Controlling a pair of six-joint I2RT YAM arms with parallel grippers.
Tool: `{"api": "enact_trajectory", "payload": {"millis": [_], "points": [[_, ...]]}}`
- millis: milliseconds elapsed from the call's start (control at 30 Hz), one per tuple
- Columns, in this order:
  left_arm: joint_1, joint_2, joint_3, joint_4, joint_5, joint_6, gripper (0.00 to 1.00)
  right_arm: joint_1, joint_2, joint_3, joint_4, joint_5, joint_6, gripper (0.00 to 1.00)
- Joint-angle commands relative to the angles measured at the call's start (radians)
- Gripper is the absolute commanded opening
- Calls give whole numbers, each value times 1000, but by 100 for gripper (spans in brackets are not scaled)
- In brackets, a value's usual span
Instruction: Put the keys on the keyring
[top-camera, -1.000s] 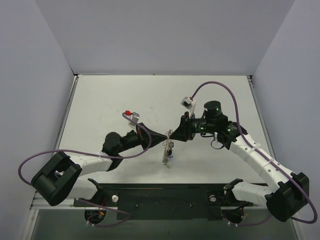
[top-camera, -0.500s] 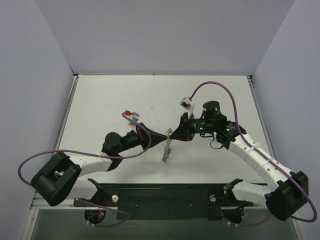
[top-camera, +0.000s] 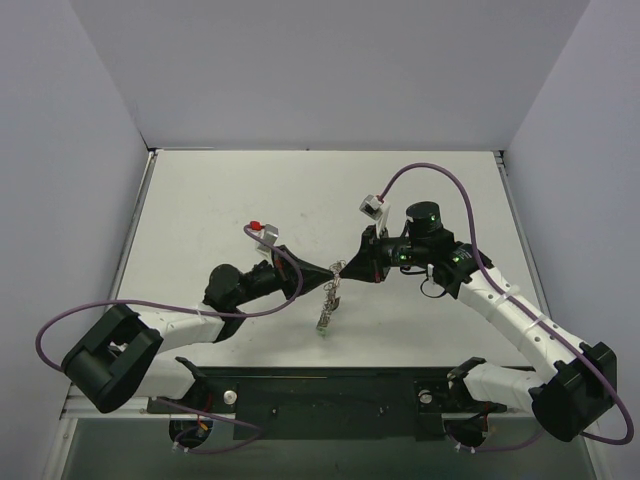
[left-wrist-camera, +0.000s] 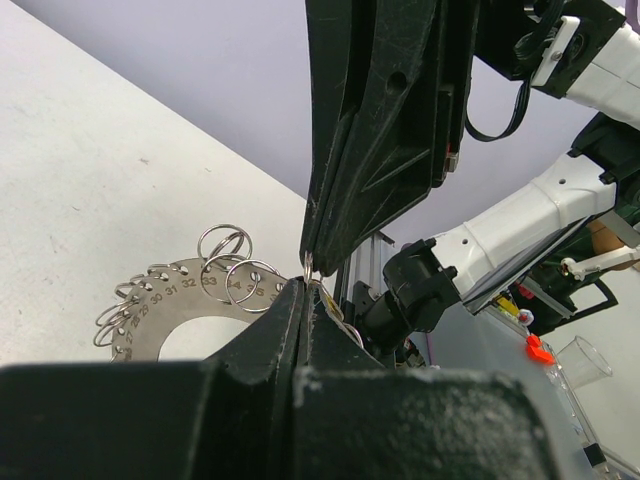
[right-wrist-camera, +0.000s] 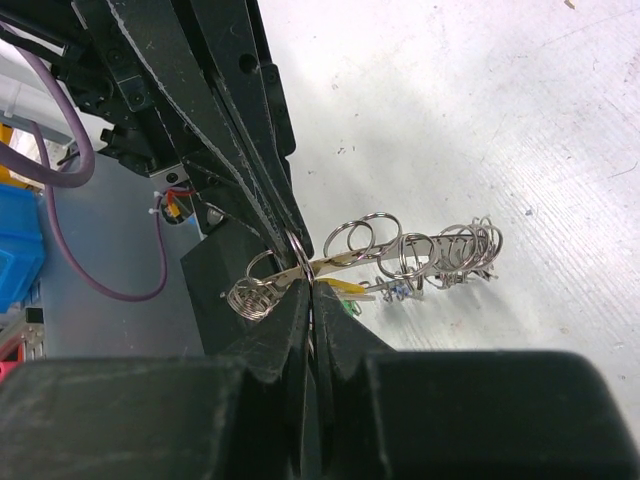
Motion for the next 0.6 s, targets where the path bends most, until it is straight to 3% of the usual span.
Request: {"api": "enact_trajectory", "payload": {"millis": [0, 567], "points": [[16, -39, 9, 386, -16, -2, 0, 6, -12, -12, 0, -41, -27, 0], [31, -53, 3, 386, -23, 3, 0, 46, -1, -46, 32, -33, 10, 0]]}}
